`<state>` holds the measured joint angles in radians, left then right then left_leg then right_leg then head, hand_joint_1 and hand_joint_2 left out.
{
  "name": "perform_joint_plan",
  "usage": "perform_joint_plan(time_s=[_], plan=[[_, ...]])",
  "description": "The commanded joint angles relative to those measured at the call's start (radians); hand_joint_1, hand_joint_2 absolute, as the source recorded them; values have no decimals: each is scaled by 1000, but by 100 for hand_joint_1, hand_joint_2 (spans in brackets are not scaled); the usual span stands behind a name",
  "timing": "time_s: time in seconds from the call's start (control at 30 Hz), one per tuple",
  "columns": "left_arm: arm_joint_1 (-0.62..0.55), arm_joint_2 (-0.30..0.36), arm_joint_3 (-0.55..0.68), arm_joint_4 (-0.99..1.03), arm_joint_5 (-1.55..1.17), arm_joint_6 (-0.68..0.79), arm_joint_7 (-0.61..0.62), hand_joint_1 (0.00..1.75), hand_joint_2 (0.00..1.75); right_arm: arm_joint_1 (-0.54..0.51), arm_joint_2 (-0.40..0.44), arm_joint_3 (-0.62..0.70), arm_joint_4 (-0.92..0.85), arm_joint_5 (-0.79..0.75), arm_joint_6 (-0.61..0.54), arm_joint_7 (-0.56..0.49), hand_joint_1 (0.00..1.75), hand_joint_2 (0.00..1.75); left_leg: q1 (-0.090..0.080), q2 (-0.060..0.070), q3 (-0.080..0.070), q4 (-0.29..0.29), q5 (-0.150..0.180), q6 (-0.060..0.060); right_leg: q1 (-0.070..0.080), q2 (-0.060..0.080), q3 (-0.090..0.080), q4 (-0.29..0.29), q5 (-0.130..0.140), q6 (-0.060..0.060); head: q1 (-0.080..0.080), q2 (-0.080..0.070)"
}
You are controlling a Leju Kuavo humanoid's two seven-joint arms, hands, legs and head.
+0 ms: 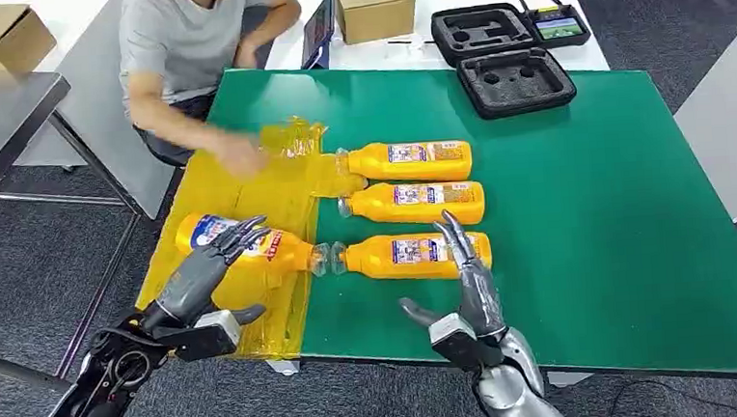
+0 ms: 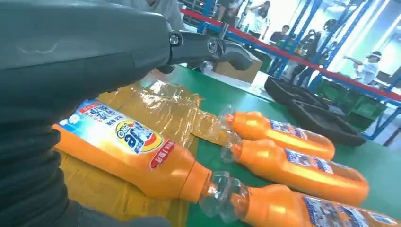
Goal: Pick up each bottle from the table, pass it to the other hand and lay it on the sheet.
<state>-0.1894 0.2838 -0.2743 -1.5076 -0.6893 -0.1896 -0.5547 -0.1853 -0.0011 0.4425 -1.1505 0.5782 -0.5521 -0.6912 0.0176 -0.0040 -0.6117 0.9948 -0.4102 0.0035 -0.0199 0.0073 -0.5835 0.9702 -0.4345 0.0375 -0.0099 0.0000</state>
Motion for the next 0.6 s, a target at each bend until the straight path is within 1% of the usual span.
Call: perform_joint_plan(time_s=[0.03, 0.07, 0.1, 0.17, 0.2, 0.23, 0.27, 0.3, 0.33, 0.37, 0.4, 0.43, 0.47, 0.5, 0.53, 0.6], plan=[[30, -103, -16, 79, 16, 2, -91, 0, 175, -184, -39, -93, 297, 431, 2, 202, 0, 175, -1, 1, 5, -2, 0, 1, 0, 0, 4, -2, 0, -1, 0, 0], [45, -129, -21, 66, 33, 25, -139, 0, 175, -222, -59, -86, 350, 508, 2, 251, 0, 175, -1, 1, 3, -2, 0, 1, -1, 0, 3, -1, 0, 0, 0, 0], [51, -144, -52, 30, 95, 32, -143, 0, 175, -267, -67, -95, 416, 550, 8, 263, 0, 175, -1, 1, 6, -1, -1, 2, -1, -1, 6, -3, 0, -1, -1, 0], [49, -145, -104, -14, 190, 45, -143, 0, 175, -324, -69, -108, 494, 573, 30, 249, 0, 175, -2, 0, 2, -1, 0, 2, -1, -1, 2, -1, 0, 0, 0, 0], [49, -149, -116, -27, 222, 48, -143, 0, 175, -346, -68, -109, 520, 582, 40, 247, 0, 175, -2, -1, 3, 0, -1, 2, -1, -2, 4, -1, 0, 0, 0, 0], [49, -164, -121, -45, 243, 61, -143, 0, 175, -372, -63, -109, 559, 595, 54, 249, 0, 175, -2, -1, 2, 1, 0, 2, -2, -2, 2, -1, 0, 0, 0, 0], [48, -181, -126, -49, 243, 63, -143, 0, 175, -390, -64, -101, 581, 615, 56, 257, 0, 175, -1, 0, 3, 2, -1, 2, -1, -1, 4, -1, 0, 0, 0, 0], [48, -181, -126, -49, 243, 63, -143, 0, 175, -390, -64, -101, 581, 615, 56, 257, 0, 175, -3, 0, 2, 1, 0, 2, -2, -1, 3, 0, 0, 0, 0, 0], [51, -202, -116, -48, 249, 47, -143, 0, 175, -404, -56, -108, 607, 605, 81, 248, 0, 175, -3, 0, 4, 2, -1, 2, -2, -1, 5, -1, -1, 0, 0, 0], [51, -204, -125, -60, 249, 46, -143, 0, 175, -413, -55, -108, 623, 608, 81, 242, 0, 175, -2, 0, 6, 2, -2, 3, -1, -1, 7, -1, -1, -1, 0, 0], [51, -204, -125, -60, 249, 46, -143, 0, 175, -413, -55, -108, 623, 608, 81, 242, 0, 175, -4, 0, 3, 1, 0, 2, -3, -1, 3, -1, 0, 0, 0, 0], [53, -211, -127, -51, 249, 45, -143, 0, 175, -422, -56, -106, 637, 612, 86, 242, 0, 175, -3, -1, 4, 1, -1, 2, -2, -2, 5, -1, -1, -1, 0, 0], [55, -210, -131, -50, 241, 44, -143, 0, 175, -428, -56, -105, 645, 615, 87, 240, 0, 175, -3, -1, 3, 1, -1, 2, -2, -2, 4, -1, 0, 0, 0, 0], [56, -207, -140, -53, 233, 51, -143, 0, 175, -434, -56, -102, 654, 619, 86, 240, 0, 175, -3, 0, 5, 2, -2, 2, -2, -1, 6, -1, -1, -1, 0, 0], [58, -204, -150, -51, 231, 55, -143, 0, 175, -441, -57, -102, 664, 619, 88, 236, 0, 175, -3, 0, 3, 1, 0, 2, -3, -1, 3, -1, 0, 0, 0, 0], [60, -204, -158, -48, 233, 56, -143, 0, 175, -447, -57, -101, 669, 620, 89, 233, 0, 175, -3, 1, 6, 2, -2, 2, -2, 0, 6, -1, -1, -1, 0, 0]])
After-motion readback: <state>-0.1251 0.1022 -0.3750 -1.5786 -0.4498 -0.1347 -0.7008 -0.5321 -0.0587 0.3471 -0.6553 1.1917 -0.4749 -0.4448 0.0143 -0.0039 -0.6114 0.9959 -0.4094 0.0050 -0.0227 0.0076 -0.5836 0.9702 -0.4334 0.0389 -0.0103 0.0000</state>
